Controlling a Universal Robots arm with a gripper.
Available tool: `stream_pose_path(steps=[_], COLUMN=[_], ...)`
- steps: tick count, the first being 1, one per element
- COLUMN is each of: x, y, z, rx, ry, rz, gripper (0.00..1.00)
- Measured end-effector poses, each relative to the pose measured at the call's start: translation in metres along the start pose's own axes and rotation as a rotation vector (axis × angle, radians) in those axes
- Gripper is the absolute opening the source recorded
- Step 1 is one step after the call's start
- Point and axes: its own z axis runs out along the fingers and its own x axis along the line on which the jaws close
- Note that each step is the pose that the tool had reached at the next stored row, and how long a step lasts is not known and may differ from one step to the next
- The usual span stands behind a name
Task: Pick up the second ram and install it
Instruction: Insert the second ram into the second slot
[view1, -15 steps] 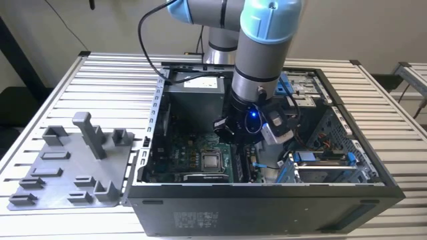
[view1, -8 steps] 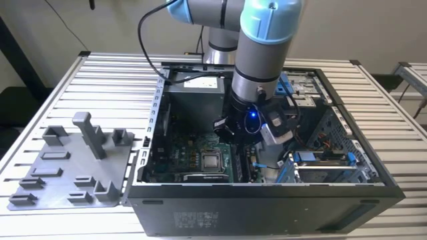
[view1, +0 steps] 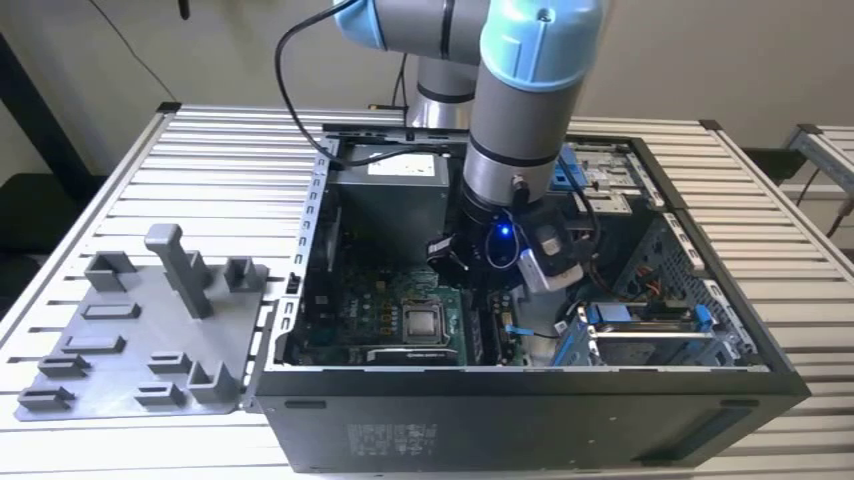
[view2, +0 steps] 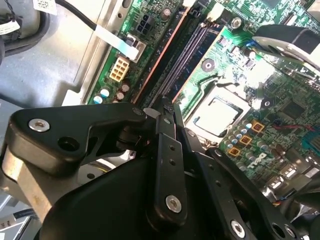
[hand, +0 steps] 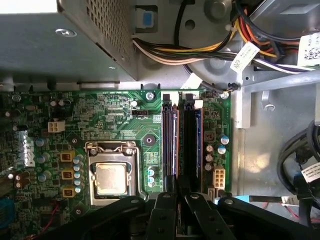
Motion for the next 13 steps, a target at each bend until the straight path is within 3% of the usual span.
stream_pose_path(steps=[13], x=[0.0001], y=[0.0018], z=[0.0007], rx=[0.0003], ry=[0.0000], rz=[0.000], gripper=[0.13])
